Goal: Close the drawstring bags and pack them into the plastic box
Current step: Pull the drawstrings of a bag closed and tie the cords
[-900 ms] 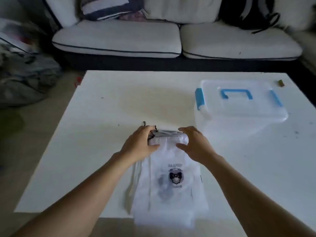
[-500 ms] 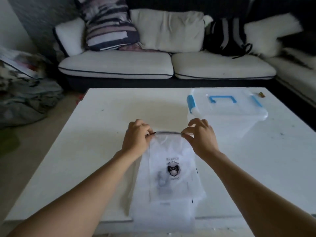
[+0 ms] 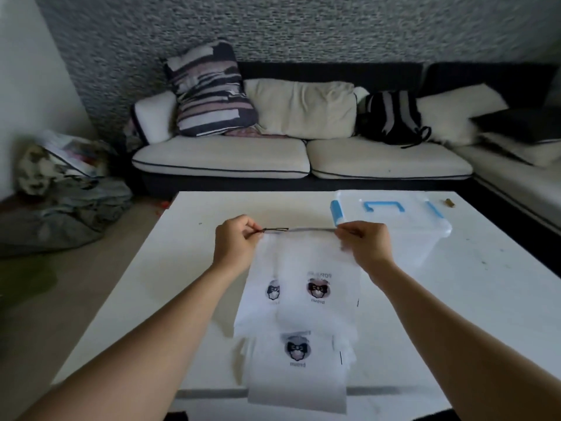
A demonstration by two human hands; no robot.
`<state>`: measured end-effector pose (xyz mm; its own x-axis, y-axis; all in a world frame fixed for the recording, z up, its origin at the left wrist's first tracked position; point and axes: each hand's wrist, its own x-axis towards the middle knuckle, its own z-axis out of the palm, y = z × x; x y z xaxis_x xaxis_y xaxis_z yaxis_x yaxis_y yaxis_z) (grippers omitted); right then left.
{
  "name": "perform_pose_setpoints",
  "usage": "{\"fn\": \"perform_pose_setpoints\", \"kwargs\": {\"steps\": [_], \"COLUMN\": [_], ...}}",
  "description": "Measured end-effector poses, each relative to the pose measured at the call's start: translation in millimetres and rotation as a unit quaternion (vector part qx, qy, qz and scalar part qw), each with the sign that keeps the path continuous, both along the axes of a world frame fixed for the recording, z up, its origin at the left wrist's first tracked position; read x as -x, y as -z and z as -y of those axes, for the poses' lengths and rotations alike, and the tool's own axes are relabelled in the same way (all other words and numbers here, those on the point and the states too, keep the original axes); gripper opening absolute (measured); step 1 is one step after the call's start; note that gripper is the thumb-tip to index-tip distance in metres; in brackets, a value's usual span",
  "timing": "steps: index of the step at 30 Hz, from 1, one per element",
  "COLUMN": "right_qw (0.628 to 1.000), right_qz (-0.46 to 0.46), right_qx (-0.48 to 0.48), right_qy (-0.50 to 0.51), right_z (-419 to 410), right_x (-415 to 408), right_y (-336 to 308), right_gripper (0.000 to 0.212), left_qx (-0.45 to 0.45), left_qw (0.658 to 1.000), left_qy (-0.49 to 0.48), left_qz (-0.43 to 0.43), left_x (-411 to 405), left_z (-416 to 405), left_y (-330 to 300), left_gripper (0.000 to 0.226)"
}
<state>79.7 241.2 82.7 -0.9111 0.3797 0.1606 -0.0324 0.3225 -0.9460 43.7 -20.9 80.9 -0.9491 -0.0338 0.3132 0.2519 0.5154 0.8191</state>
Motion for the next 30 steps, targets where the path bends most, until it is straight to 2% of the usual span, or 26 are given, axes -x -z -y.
{"fn": "perform_pose_setpoints", "kwargs": {"steps": [4, 5, 7, 9, 11, 12, 13, 14, 15, 16, 17, 18, 20, 21, 23, 26, 30], "right_qw": [0.998, 0.998, 1.000, 0.997, 0.979, 0.961, 0.942, 0.926, 0.917, 0.912, 0.910, 0.911, 0.922, 0.930, 0.940, 0.932, 0.921], "right_qz": [0.013, 0.016, 0.018, 0.021, 0.012, 0.006, 0.007, 0.017, 0.035, 0.052, 0.065, 0.077, 0.082, 0.080, 0.082, 0.106, 0.132], "right_qx": [-0.060, -0.050, 0.002, 0.070, 0.172, 0.231, 0.278, 0.305, 0.317, 0.320, 0.322, 0.326, 0.314, 0.294, 0.252, 0.243, 0.249], "right_qy": [0.030, 0.034, 0.010, -0.039, -0.108, -0.150, -0.190, -0.220, -0.240, -0.250, -0.251, -0.242, -0.213, -0.205, -0.214, -0.247, -0.271], "right_z": [-11.3, -13.8, -12.3, -2.0, 15.8, 25.2, 33.4, 40.6, 47.4, 53.1, 56.3, 59.3, 60.4, 58.4, 52.2, 39.4, 18.5], "right_x": [3.1, 4.1, -1.7, 0.7, -2.8, -1.6, 0.7, 1.9, 5.5, 9.6, 12.3, 16.5, 23.2, 26.3, 29.9, 31.1, 29.8], "right_y": [13.4, 17.6, 12.7, 0.9, -18.1, -25.6, -30.6, -34.5, -34.2, -32.3, -30.0, -26.0, -20.1, -18.0, -15.7, -14.7, -15.4], "right_gripper": [0.002, 0.004, 0.007, 0.005, 0.003, 0.002, 0.002, 0.003, 0.004, 0.006, 0.006, 0.006, 0.007, 0.009, 0.010, 0.017, 0.028], "left_qx": [0.016, 0.026, 0.061, 0.051, -0.080, -0.173, -0.265, -0.339, -0.392, -0.424, -0.426, -0.394, -0.279, -0.258, -0.285, -0.278, -0.302], "left_qw": [0.991, 0.987, 0.980, 0.982, 0.969, 0.937, 0.890, 0.849, 0.828, 0.827, 0.846, 0.882, 0.949, 0.960, 0.953, 0.957, 0.951], "left_qy": [-0.125, -0.134, -0.106, -0.047, 0.030, 0.067, 0.104, 0.141, 0.158, 0.155, 0.136, 0.098, 0.023, 0.020, 0.036, 0.013, 0.001], "left_qz": [0.052, 0.089, 0.157, 0.175, 0.234, 0.296, 0.357, 0.381, 0.368, 0.336, 0.289, 0.241, 0.143, 0.112, 0.099, 0.079, 0.066], "left_x": [8.8, 14.1, 13.1, 15.0, 2.4, -3.2, -7.3, -10.7, -7.9, -3.8, -1.2, 4.6, 13.9, 17.4, 17.8, 23.0, 30.1], "left_z": [22.3, 27.3, 30.6, 22.5, 4.4, -4.8, -11.2, -15.6, -14.9, -12.2, -9.3, -2.5, 10.9, 15.9, 17.1, 10.4, 6.6], "left_y": [20.5, 27.1, 30.3, 27.0, 14.4, 10.0, 6.6, 2.1, 3.4, 4.1, -0.4, -1.5, 0.8, 4.5, 7.4, 11.8, 9.9], "left_gripper": [0.008, 0.017, 0.054, 0.084, 0.102, 0.113, 0.118, 0.117, 0.113, 0.100, 0.095, 0.081, 0.044, 0.037, 0.027, 0.011, 0.012]}}
